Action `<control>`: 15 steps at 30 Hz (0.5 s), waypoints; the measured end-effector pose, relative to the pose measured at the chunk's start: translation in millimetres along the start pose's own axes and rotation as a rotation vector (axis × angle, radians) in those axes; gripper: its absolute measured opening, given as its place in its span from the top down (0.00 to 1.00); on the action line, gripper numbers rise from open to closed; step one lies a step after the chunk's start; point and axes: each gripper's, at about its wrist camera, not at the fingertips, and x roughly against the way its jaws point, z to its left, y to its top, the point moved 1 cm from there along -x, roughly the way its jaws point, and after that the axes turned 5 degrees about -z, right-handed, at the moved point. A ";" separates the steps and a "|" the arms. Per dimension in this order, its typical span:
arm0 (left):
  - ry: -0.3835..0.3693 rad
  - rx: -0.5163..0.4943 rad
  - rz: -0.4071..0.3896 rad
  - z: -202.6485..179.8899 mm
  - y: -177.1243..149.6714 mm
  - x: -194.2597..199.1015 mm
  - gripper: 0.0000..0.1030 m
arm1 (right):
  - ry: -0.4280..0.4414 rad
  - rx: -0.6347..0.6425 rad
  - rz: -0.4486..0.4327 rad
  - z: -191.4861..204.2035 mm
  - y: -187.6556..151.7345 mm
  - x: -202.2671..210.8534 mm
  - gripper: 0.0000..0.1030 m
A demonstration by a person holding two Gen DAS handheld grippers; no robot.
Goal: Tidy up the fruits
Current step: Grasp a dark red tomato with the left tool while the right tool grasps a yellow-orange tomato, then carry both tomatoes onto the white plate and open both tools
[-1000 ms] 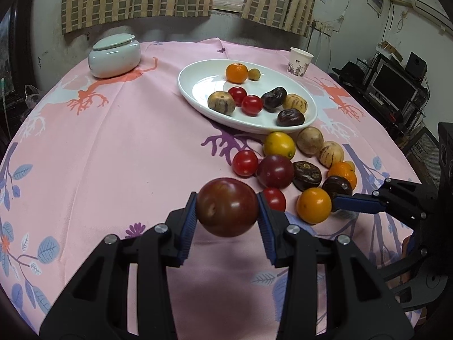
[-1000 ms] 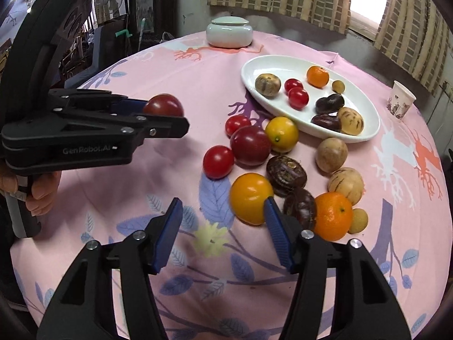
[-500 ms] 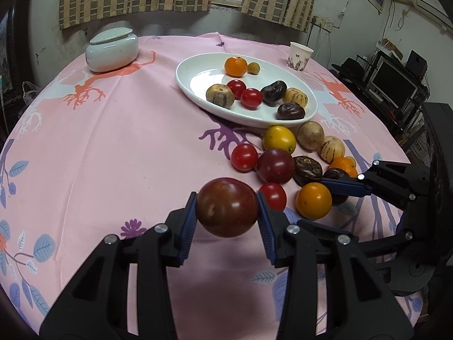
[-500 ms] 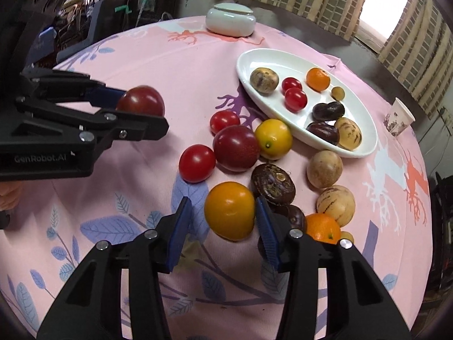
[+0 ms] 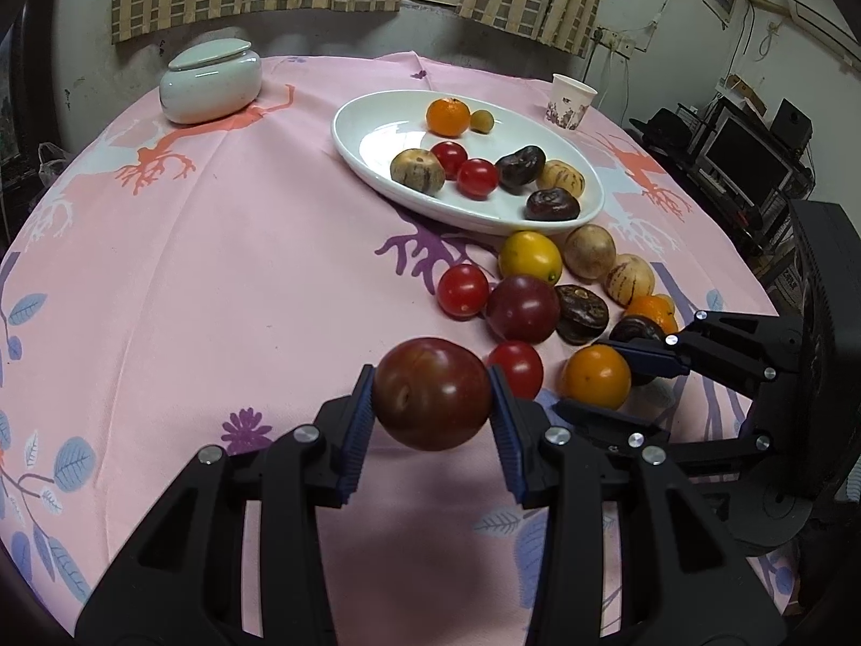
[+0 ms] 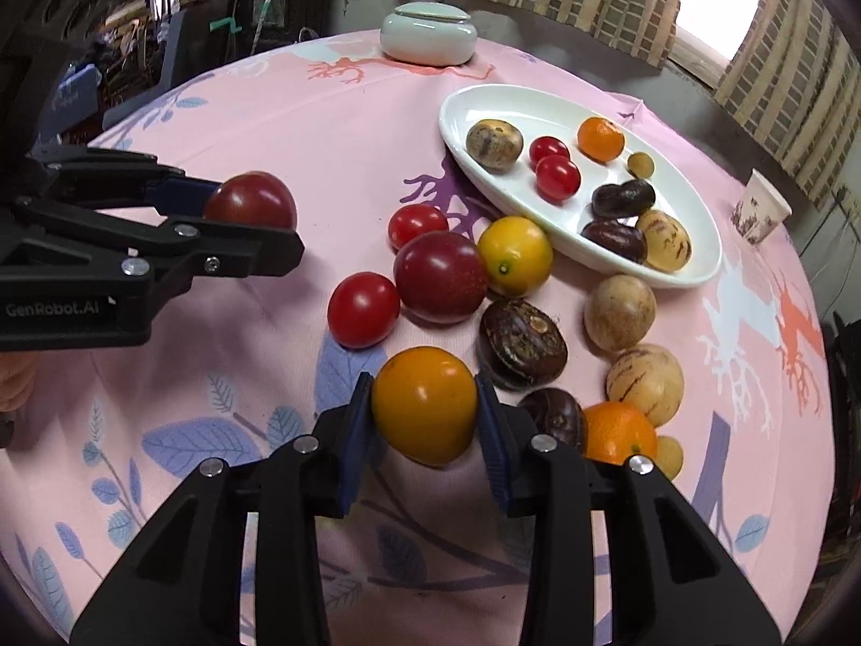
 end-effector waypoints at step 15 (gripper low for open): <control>-0.060 -0.065 -0.062 -25.9 2.6 22.5 0.60 | 0.048 -0.081 -0.164 -17.9 -21.3 74.9 0.64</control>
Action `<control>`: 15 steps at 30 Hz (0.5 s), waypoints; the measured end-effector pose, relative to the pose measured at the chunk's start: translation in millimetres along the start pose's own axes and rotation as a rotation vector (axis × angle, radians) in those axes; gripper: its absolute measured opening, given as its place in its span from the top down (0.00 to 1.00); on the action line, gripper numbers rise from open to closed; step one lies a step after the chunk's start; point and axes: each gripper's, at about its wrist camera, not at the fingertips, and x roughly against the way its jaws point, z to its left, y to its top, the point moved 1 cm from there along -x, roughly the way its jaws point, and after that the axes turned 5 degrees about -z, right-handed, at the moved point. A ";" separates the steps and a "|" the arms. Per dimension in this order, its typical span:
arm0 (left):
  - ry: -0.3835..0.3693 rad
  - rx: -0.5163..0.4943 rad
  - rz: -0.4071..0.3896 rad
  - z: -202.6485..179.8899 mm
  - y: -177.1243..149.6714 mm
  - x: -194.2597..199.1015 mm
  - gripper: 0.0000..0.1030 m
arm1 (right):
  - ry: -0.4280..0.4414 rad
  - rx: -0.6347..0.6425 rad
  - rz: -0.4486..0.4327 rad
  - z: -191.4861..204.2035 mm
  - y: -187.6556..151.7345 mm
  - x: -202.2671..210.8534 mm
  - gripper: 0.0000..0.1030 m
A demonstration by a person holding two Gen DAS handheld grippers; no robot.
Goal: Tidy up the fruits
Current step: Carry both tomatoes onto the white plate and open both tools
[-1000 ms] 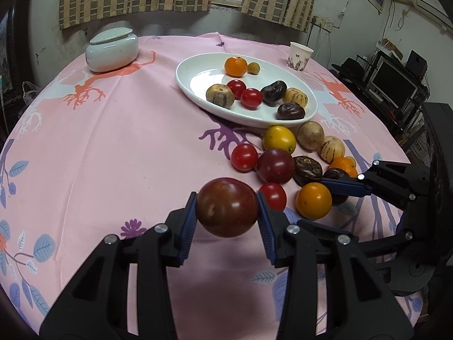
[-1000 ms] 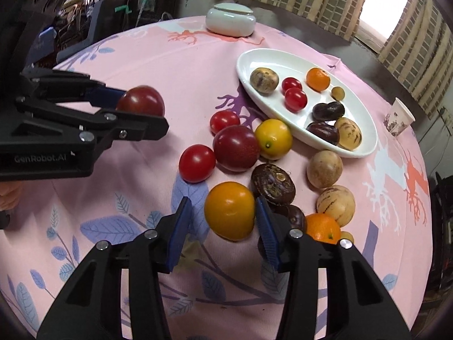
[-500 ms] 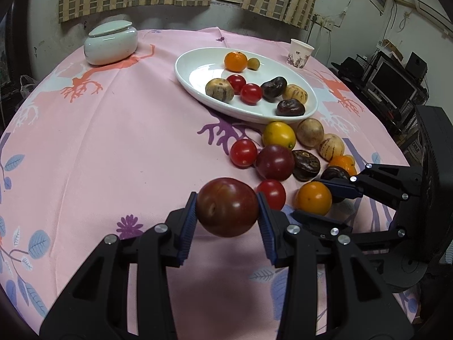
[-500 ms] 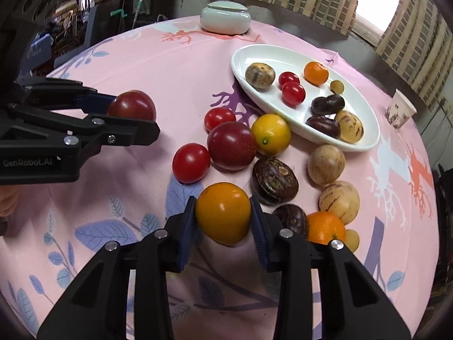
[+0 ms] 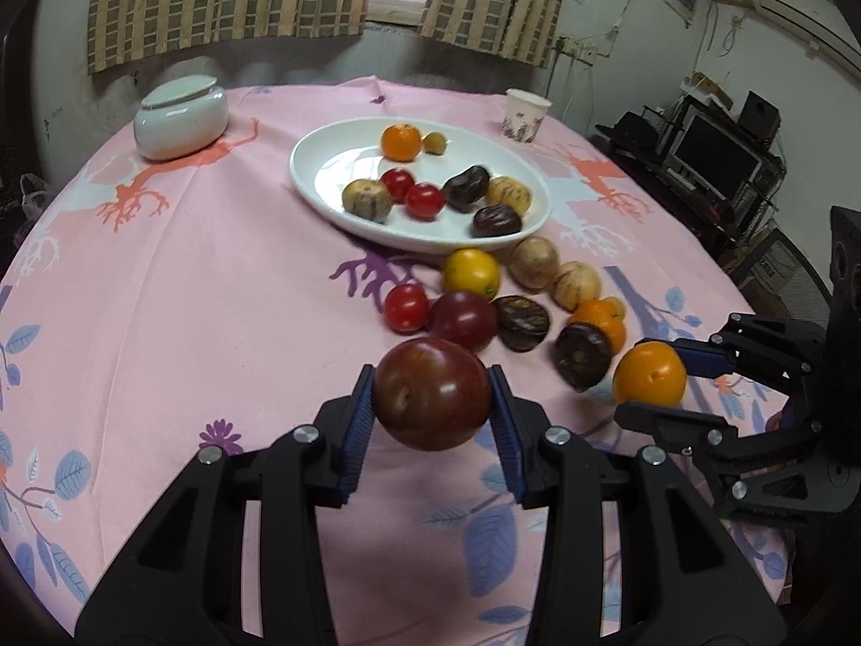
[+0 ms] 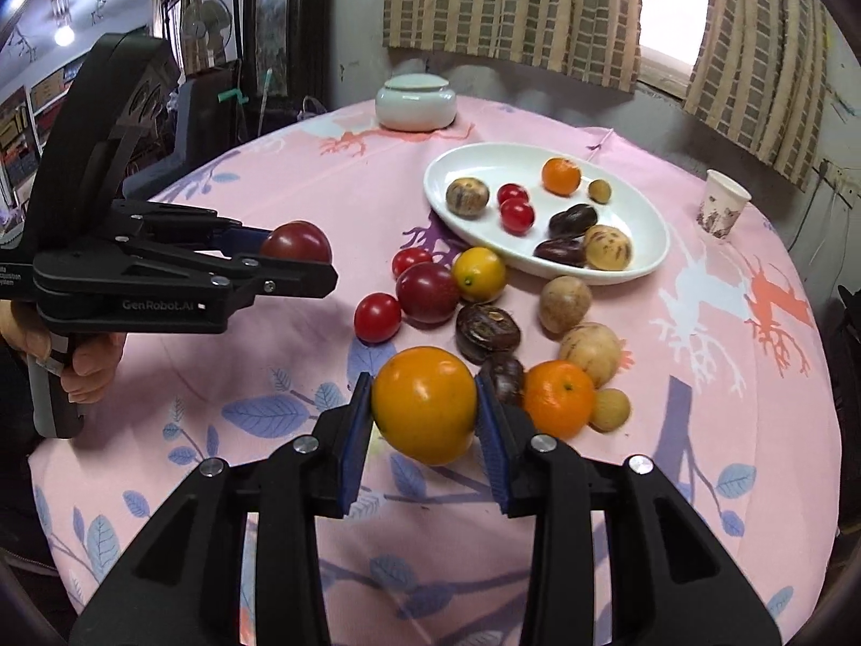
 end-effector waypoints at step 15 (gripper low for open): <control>0.036 -0.089 -0.047 -32.0 60.4 3.5 0.60 | -0.057 -0.010 -0.131 -48.3 46.5 34.7 0.64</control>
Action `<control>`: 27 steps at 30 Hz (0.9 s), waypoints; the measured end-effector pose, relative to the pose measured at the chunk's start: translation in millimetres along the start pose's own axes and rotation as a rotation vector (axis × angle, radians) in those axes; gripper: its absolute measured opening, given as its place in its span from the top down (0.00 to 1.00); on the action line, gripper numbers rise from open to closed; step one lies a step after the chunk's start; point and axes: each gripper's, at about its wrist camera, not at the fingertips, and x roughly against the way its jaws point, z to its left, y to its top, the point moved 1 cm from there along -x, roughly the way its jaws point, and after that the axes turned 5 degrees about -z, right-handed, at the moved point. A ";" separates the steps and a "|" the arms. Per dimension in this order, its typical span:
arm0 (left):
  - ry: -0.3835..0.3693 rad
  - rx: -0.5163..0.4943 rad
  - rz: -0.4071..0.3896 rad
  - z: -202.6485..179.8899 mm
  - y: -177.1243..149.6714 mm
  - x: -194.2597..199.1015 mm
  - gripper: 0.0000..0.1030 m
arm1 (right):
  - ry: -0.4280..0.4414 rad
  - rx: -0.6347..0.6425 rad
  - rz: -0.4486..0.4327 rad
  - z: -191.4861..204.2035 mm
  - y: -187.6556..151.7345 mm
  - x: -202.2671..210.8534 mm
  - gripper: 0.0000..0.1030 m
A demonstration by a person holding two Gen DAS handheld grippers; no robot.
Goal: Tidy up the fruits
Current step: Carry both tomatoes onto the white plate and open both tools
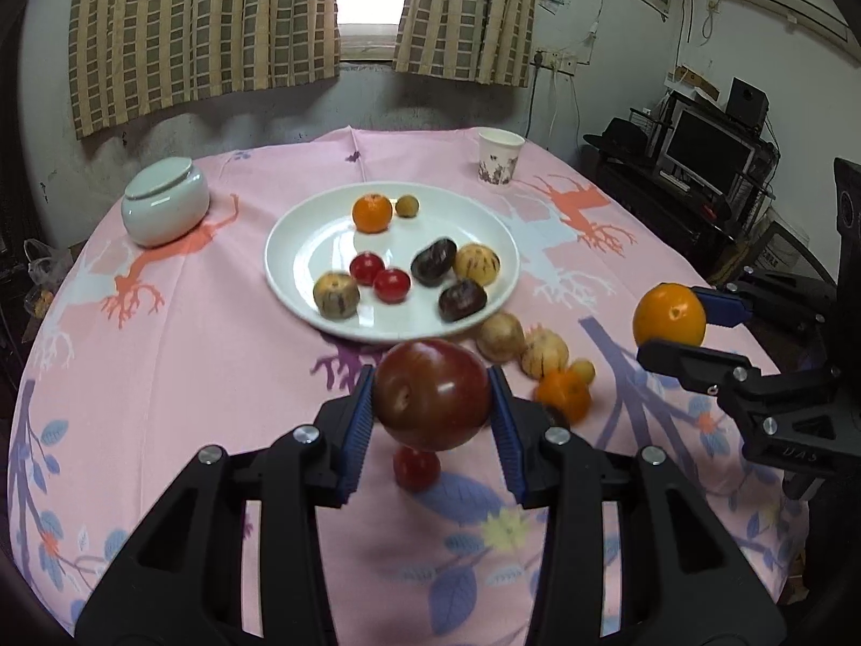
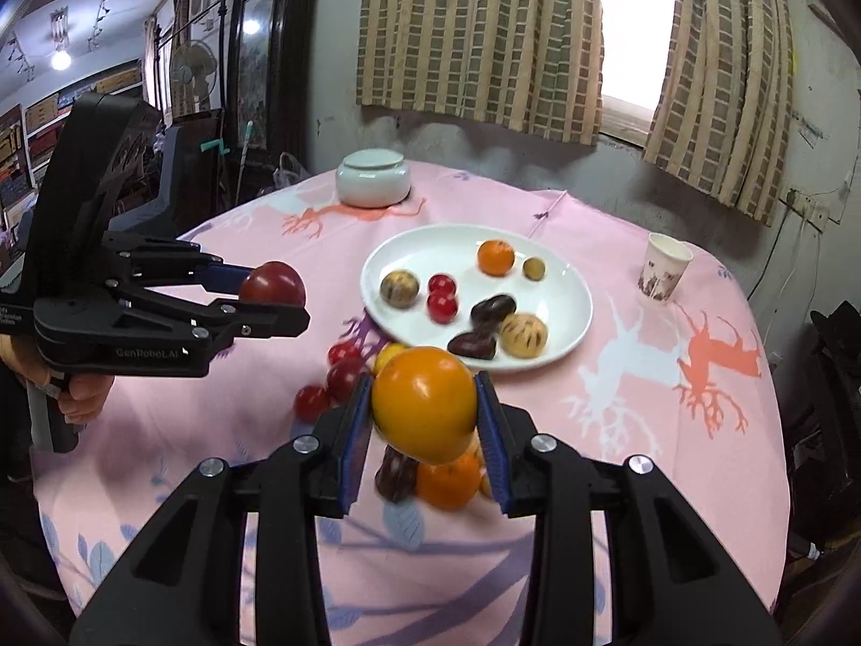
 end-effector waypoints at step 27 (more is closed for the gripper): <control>0.142 0.095 0.056 59.0 54.8 -133.9 0.44 | -0.027 -0.133 0.176 -39.1 29.8 -174.4 0.60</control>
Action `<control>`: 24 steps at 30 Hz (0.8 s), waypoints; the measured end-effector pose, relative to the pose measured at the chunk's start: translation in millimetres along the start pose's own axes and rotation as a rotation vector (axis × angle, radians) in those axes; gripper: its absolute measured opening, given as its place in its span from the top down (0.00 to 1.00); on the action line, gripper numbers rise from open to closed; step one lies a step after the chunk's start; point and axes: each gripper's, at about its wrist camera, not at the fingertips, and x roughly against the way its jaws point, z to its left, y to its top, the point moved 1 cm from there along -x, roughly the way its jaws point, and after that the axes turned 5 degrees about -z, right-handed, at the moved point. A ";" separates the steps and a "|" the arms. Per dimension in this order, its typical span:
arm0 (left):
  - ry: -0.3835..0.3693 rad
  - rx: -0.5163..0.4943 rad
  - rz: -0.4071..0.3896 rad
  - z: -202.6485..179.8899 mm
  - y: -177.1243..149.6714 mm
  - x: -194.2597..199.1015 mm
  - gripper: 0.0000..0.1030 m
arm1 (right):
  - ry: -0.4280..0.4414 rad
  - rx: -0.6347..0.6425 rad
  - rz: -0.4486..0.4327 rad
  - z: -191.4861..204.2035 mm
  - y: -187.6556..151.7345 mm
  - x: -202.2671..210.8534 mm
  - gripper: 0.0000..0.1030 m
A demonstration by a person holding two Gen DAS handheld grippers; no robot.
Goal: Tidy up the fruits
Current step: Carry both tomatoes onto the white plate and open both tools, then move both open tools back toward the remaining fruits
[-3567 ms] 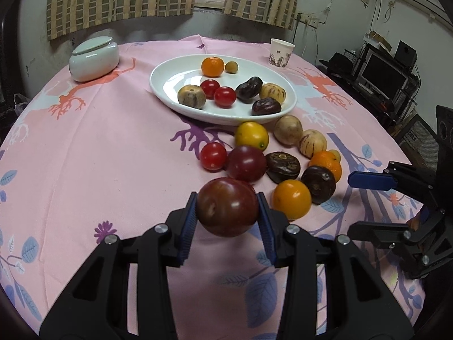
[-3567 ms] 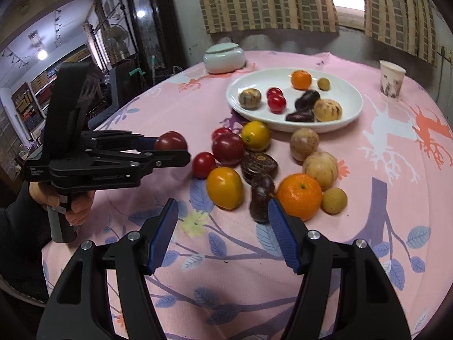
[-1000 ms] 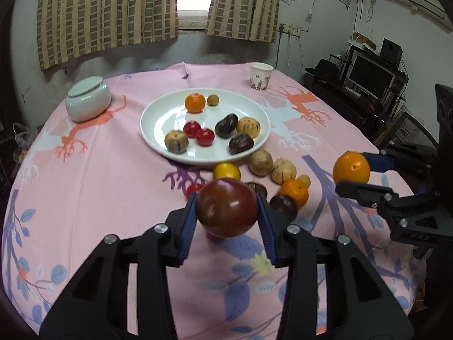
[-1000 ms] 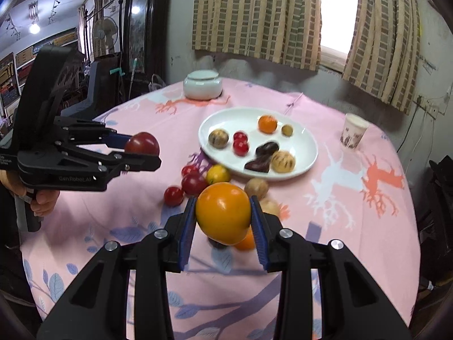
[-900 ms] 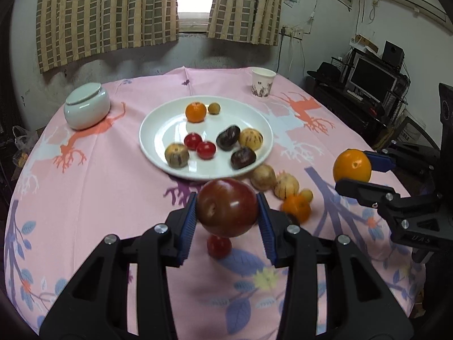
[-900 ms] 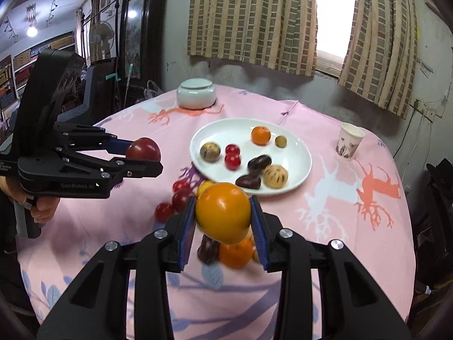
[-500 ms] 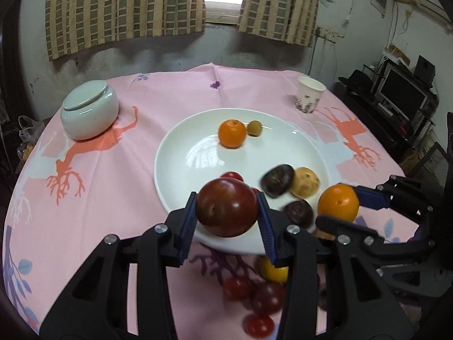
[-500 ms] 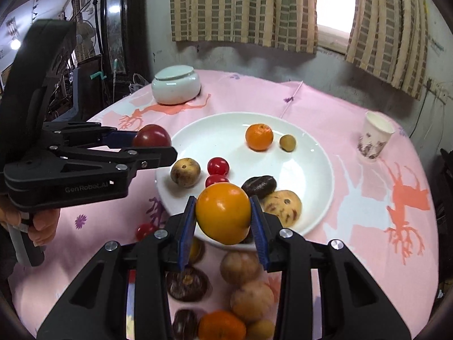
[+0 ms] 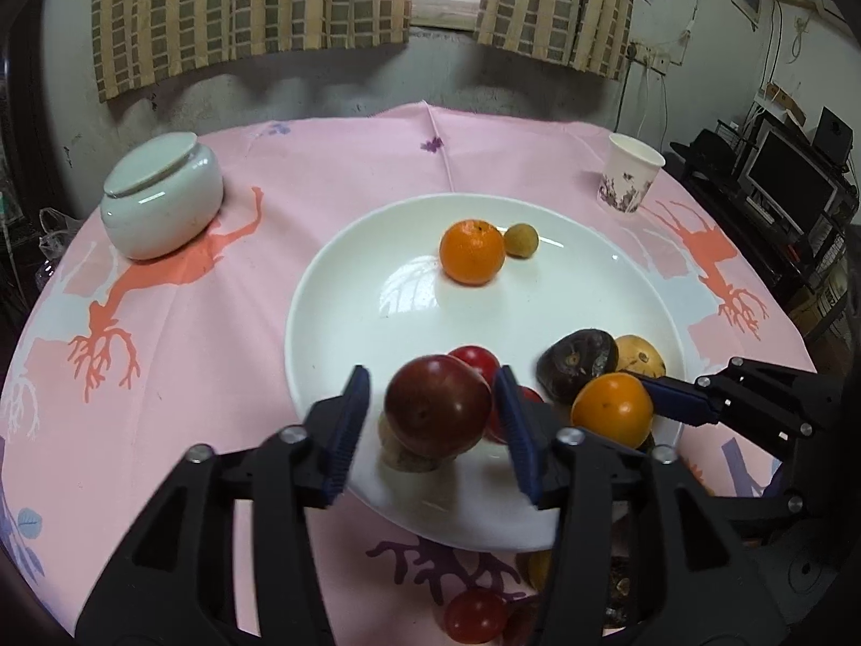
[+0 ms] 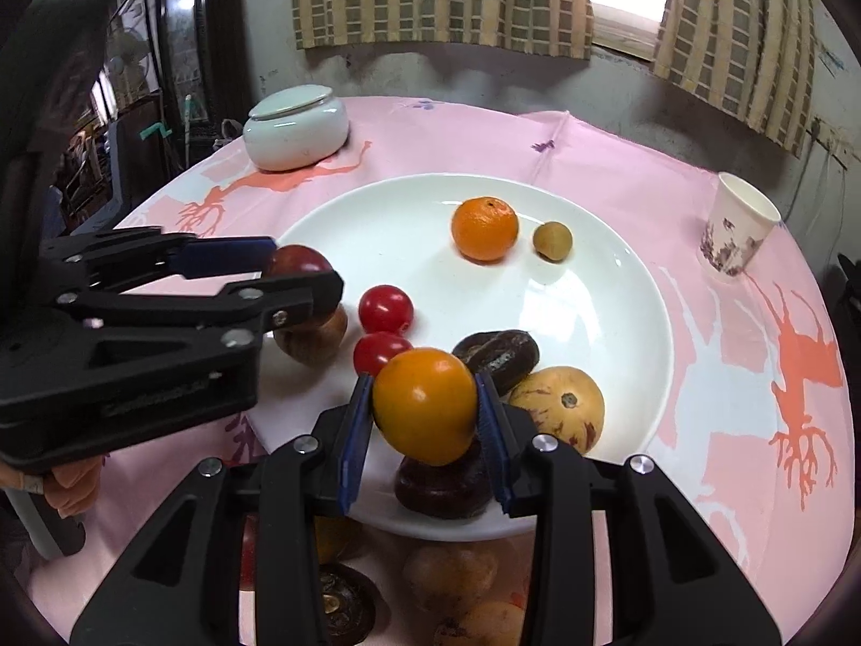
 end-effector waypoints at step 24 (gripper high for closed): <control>-0.044 -0.076 -0.097 -34.6 -52.8 123.1 0.25 | 0.050 -0.204 -0.115 -29.6 -69.3 120.2 0.39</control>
